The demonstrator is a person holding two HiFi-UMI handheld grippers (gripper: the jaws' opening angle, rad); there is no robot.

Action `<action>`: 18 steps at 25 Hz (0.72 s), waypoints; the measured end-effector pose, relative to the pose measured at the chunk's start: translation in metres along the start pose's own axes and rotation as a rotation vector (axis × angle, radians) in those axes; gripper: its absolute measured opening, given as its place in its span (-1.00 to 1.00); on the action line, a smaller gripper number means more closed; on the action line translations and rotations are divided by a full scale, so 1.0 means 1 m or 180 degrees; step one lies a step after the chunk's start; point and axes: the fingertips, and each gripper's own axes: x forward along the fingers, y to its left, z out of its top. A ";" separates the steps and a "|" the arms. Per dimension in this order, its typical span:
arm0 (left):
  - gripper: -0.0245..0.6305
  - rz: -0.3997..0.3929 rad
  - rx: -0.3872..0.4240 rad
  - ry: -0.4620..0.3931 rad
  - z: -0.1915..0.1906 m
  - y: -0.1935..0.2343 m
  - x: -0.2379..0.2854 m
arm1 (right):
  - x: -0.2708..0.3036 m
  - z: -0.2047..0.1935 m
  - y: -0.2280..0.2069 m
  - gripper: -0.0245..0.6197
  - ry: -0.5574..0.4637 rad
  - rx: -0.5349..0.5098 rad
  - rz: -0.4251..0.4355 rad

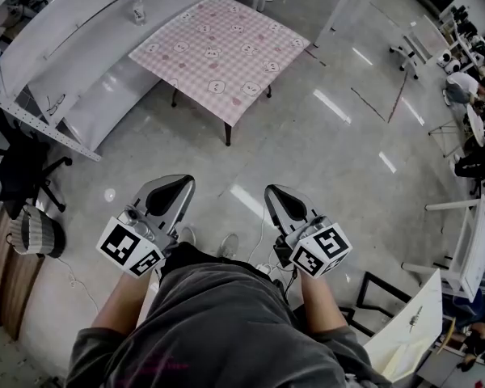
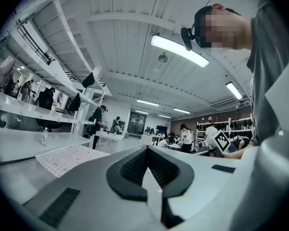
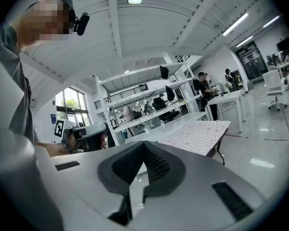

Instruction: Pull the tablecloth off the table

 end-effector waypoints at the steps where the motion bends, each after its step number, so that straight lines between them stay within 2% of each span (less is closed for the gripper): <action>1: -0.92 0.0000 0.0004 0.0005 -0.001 -0.003 0.003 | -0.003 -0.001 -0.003 -0.93 -0.0004 0.0003 0.0004; 11: -0.92 0.0017 0.0074 0.0016 -0.004 -0.024 0.024 | -0.024 -0.002 -0.027 -0.93 -0.0046 0.0059 0.0012; 18: -0.92 0.0047 0.0066 0.0014 -0.003 -0.022 0.038 | -0.024 -0.002 -0.045 -0.93 -0.0001 0.0073 0.0034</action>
